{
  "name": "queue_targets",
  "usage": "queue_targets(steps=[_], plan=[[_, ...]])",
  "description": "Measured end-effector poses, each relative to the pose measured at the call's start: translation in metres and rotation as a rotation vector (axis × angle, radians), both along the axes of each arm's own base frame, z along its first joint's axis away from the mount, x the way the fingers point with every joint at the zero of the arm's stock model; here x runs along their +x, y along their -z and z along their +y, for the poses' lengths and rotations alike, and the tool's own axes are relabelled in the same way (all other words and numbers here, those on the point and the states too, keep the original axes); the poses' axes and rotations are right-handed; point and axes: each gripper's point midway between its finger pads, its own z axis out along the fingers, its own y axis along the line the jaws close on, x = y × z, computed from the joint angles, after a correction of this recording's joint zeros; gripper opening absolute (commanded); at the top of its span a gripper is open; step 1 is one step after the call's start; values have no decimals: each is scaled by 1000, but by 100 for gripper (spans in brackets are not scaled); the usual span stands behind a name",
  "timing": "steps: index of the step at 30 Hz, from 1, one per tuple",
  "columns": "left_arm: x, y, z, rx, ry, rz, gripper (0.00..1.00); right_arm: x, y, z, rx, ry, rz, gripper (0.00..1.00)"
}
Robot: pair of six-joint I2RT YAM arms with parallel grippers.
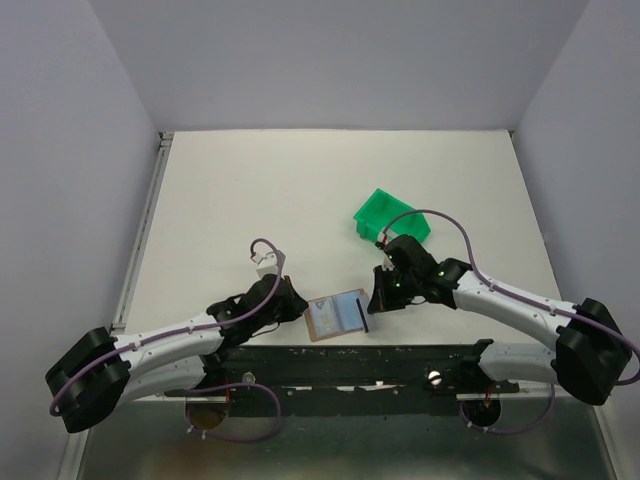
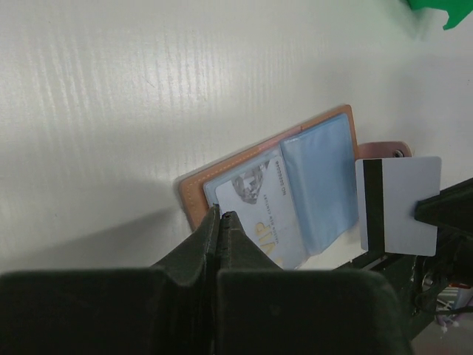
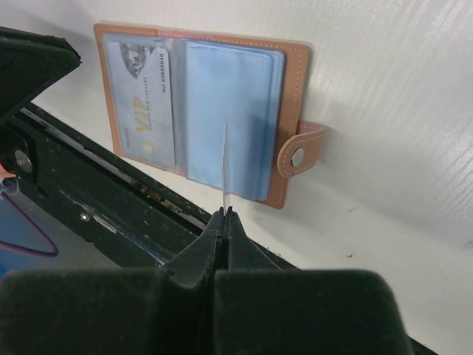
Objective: Put the credit cards into the card holder
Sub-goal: Move the card holder to the corner of the board.
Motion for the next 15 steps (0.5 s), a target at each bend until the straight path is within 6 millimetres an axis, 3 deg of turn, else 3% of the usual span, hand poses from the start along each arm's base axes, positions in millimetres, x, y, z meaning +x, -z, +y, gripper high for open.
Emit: queue_targets(steps=[15], plan=[[-15, 2, -35, 0, 162, -7, 0, 6, 11, -10, -68, 34, -16, 0]])
